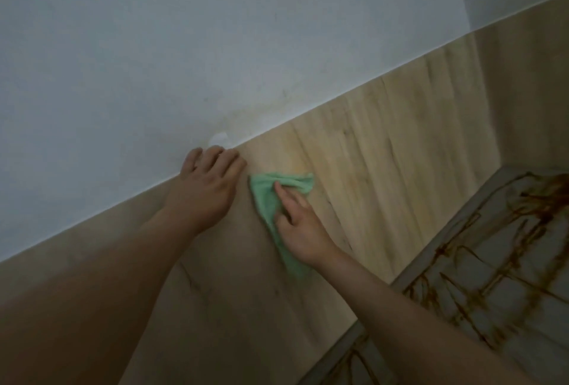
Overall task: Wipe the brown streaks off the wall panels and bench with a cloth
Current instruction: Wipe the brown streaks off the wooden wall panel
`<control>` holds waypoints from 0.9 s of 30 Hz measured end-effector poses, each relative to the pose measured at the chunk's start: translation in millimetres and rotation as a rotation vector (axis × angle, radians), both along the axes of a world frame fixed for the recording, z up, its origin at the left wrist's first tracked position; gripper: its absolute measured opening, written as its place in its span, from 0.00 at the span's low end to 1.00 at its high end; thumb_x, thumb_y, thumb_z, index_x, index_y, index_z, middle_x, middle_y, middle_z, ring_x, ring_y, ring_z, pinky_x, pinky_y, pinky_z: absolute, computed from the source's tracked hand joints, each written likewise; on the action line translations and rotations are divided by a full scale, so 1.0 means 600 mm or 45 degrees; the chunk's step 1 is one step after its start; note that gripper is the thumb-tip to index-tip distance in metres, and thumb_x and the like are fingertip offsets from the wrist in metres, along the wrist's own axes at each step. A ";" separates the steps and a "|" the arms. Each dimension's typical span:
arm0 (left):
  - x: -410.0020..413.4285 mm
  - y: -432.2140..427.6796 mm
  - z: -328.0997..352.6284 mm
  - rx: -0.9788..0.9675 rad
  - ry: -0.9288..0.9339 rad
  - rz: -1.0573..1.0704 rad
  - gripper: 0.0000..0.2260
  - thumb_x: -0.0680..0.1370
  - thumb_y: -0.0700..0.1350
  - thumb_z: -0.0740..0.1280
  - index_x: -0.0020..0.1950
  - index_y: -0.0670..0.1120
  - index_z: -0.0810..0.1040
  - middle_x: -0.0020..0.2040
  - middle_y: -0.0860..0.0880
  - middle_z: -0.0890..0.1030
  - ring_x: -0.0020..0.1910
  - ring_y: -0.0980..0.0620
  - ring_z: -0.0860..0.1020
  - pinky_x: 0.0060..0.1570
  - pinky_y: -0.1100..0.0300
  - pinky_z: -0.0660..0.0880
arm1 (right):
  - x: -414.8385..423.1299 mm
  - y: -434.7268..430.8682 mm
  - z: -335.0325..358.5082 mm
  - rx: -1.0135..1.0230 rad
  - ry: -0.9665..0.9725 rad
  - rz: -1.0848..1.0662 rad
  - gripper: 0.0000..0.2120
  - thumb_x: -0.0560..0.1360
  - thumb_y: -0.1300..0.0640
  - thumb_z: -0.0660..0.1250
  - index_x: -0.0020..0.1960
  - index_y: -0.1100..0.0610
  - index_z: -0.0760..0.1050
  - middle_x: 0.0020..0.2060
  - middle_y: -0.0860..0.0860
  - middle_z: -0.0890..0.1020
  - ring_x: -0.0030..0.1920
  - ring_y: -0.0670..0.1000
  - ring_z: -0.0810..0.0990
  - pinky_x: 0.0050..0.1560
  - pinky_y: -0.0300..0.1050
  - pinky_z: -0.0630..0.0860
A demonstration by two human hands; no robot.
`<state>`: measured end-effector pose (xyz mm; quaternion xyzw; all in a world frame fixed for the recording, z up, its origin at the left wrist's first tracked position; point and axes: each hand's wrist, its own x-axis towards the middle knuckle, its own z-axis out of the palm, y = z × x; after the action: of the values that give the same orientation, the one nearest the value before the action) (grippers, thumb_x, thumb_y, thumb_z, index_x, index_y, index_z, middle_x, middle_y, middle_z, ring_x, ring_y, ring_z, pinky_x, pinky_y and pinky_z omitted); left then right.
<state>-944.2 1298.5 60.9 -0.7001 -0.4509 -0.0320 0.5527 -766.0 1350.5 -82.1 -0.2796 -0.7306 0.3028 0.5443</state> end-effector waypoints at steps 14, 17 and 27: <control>-0.033 0.026 -0.030 0.255 0.066 -0.128 0.21 0.81 0.44 0.63 0.71 0.36 0.75 0.68 0.36 0.77 0.66 0.34 0.76 0.70 0.40 0.68 | -0.104 0.092 0.027 0.545 -0.138 -0.669 0.34 0.84 0.37 0.46 0.85 0.49 0.42 0.84 0.54 0.42 0.83 0.57 0.38 0.82 0.59 0.42; -0.035 0.025 -0.034 0.267 0.058 -0.128 0.21 0.79 0.43 0.64 0.71 0.35 0.75 0.69 0.35 0.76 0.65 0.33 0.75 0.67 0.40 0.68 | -0.085 0.141 0.068 0.575 -0.114 -0.775 0.33 0.84 0.37 0.45 0.85 0.48 0.46 0.84 0.54 0.46 0.84 0.58 0.43 0.82 0.58 0.45; -0.027 0.016 -0.027 0.215 -0.126 -0.277 0.12 0.76 0.34 0.65 0.58 0.35 0.78 0.59 0.35 0.78 0.57 0.34 0.75 0.62 0.41 0.71 | -0.108 0.129 0.092 0.287 0.094 -0.879 0.33 0.85 0.38 0.43 0.85 0.52 0.46 0.84 0.59 0.47 0.83 0.62 0.44 0.82 0.61 0.45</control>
<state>-960.1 1308.0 44.6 -0.6936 -0.3947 -0.1640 0.5799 -830.7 1427.9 -26.9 -0.4369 -0.6019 0.0289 0.6678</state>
